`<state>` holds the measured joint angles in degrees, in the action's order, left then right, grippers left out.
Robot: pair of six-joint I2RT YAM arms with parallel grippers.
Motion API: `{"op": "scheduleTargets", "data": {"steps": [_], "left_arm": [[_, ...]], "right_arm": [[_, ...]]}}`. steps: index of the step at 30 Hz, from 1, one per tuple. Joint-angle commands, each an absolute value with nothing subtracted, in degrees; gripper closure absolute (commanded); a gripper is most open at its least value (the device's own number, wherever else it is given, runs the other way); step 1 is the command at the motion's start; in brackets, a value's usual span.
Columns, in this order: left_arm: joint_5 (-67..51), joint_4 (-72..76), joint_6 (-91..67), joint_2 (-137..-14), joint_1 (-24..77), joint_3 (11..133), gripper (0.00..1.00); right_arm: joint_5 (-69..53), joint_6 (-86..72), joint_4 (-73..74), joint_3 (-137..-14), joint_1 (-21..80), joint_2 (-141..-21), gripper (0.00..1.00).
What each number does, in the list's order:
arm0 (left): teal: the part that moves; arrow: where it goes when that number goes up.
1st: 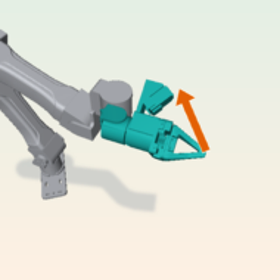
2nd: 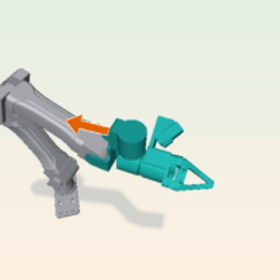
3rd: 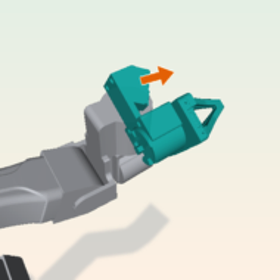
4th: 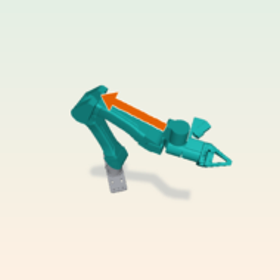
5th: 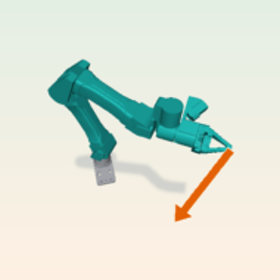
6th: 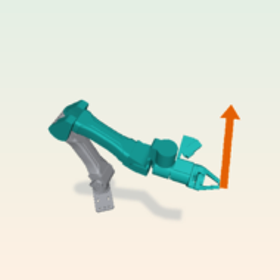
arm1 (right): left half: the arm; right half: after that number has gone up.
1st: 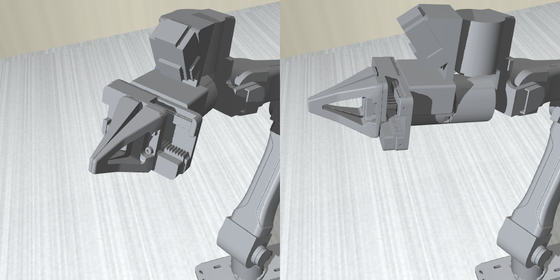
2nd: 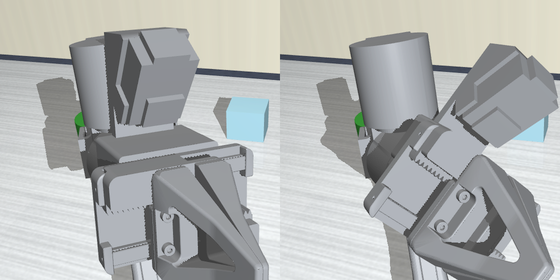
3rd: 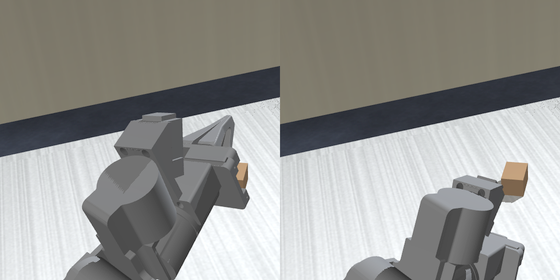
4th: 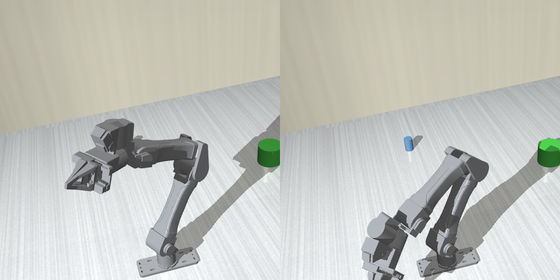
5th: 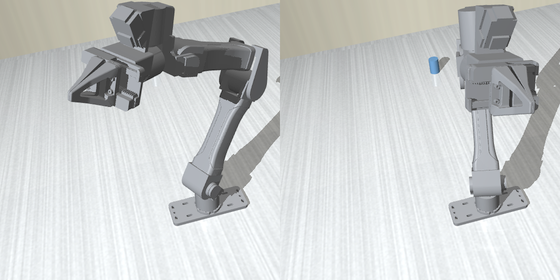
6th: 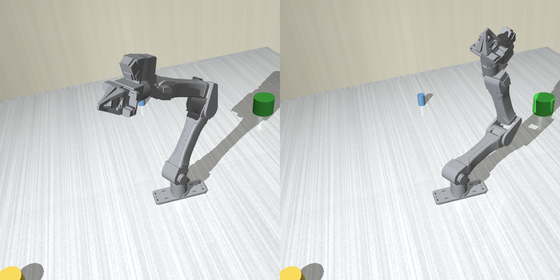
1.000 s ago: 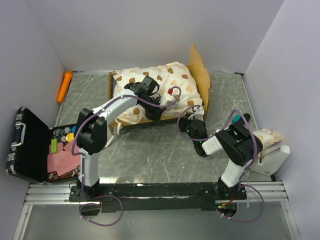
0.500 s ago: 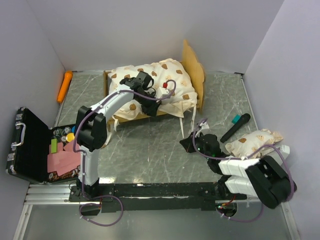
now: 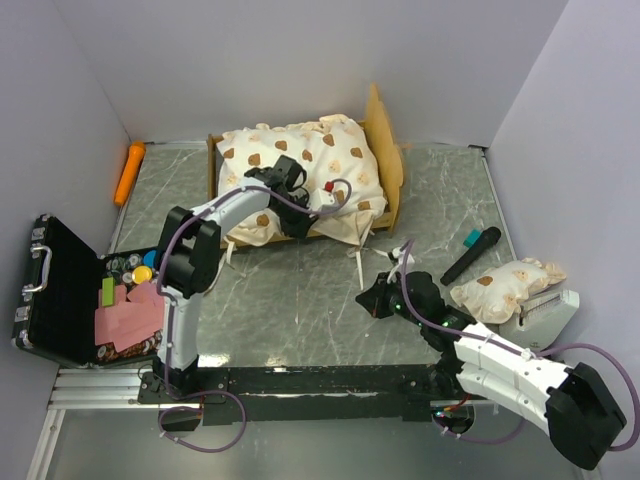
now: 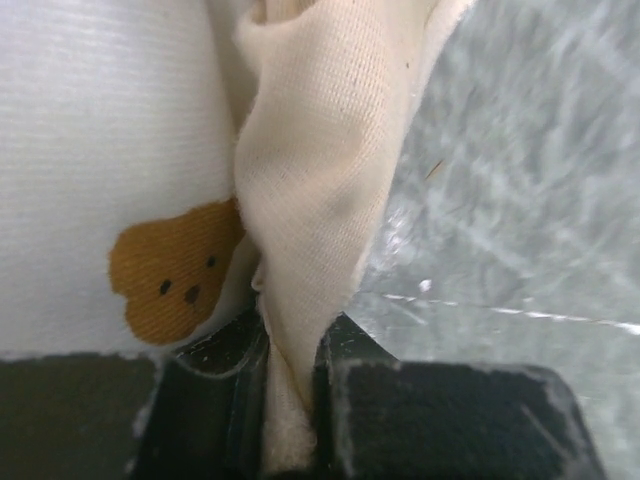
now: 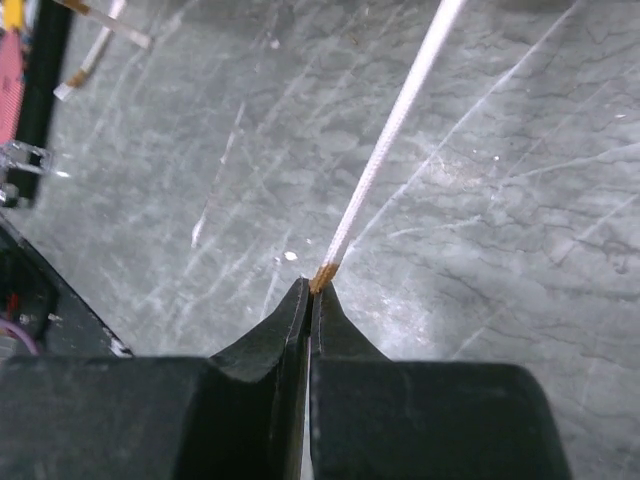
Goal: Set up the pet bed
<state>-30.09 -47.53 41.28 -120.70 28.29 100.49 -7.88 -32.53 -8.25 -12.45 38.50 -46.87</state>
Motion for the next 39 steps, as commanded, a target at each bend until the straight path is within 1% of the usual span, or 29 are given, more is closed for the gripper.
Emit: {"op": "scheduleTargets", "data": {"steps": [1,3,6,8,9,10,12,15,17,18,20,22,24,26,29,31,33,35,37,38,39], "left_arm": [[-25.24,-38.59,42.27,-116.46,26.28,94.76,0.99],[-21.99,-36.31,42.97,-115.14,26.28,91.69,0.95],[-18.90,-34.28,43.51,-114.17,26.19,88.86,0.85],[-19.33,-34.54,43.16,-113.91,26.19,88.77,0.67],[-20.38,-34.89,42.72,-113.56,26.19,89.03,0.59],[-22.22,-35.76,42.80,-112.95,26.10,89.38,0.53],[-26.69,-38.22,43.76,-111.28,26.28,90.17,0.48],[-34.52,-41.83,45.35,-107.15,26.72,90.88,0.38],[-37.60,-44.64,46.75,-105.13,27.68,91.58,0.34],[-38.75,-46.21,47.37,-104.25,28.29,92.02,0.29],[-40.07,-49.64,48.77,-102.84,29.70,92.98,0.27],[-41.13,-52.46,49.83,-101.52,31.02,93.86,0.23],[-43.14,-54.31,50.88,-99.76,32.60,94.13,0.22],[-44.64,-52.48,50.02,-98.09,34.97,92.91,0.22],[-49.82,-45.64,40.20,-99.57,37.70,89.66,0.23],[-53.16,-43.07,34.12,-102.99,37.88,90.69,0.24],[-54.67,-44.21,32.26,-106.25,37.88,92.37,0.25],[-52.66,-38.36,34.70,-103.56,38.84,87.75,0.23],[-47.05,-28.60,38.73,-99.16,40.07,79.05,0.22],[-44.67,-28.48,42.67,-98.97,40.60,77.97,0.21],[-43.87,-29.69,45.76,-99.75,41.04,78.57,0.15]], "right_arm": [[-14.15,-29.19,-1.41,-16.51,40.25,-47.80,1.00],[-14.24,-27.61,1.82,-19.76,40.17,-50.00,1.00],[-13.18,-24.44,8.86,-24.16,38.51,-52.55,1.00],[-14.84,-23.30,10.89,-25.22,35.61,-53.61,1.00],[-15.55,-22.68,11.59,-25.49,34.12,-54.22,1.00],[-16.86,-22.07,11.95,-25.75,32.27,-54.58,1.00],[-20.20,-20.92,11.08,-25.75,29.63,-54.76,1.00],[-27.04,-18.82,7.04,-26.01,28.83,-54.93,1.00],[-30.31,-17.06,8.69,-28.11,28.83,-56.33,1.00],[-30.06,-15.83,10.44,-29.43,28.83,-57.47,1.00],[-30.93,-14.42,13.44,-31.02,27.61,-59.23,1.00],[-34.00,-14.07,14.33,-31.38,26.28,-60.72,1.00],[-38.30,-12.75,13.45,-31.90,26.45,-61.17,1.00],[-46.54,-12.13,8.65,-31.73,27.41,-60.21,1.00],[-50.62,-13.27,0.72,-31.29,29.18,-58.19,1.00],[-50.02,-11.44,0.96,-31.90,29.09,-58.71,1.00],[-49.13,-10.20,3.51,-32.43,29.09,-60.63,1.00],[-51.93,-10.81,1.86,-31.91,29.09,-62.48,1.00],[-53.61,-11.08,1.23,-31.73,29.00,-63.72,1.00],[-54.05,-10.47,1.75,-32.08,29.00,-64.16,1.00],[-55.10,-9.68,2.89,-32.60,29.00,-64.42,1.00]]}}
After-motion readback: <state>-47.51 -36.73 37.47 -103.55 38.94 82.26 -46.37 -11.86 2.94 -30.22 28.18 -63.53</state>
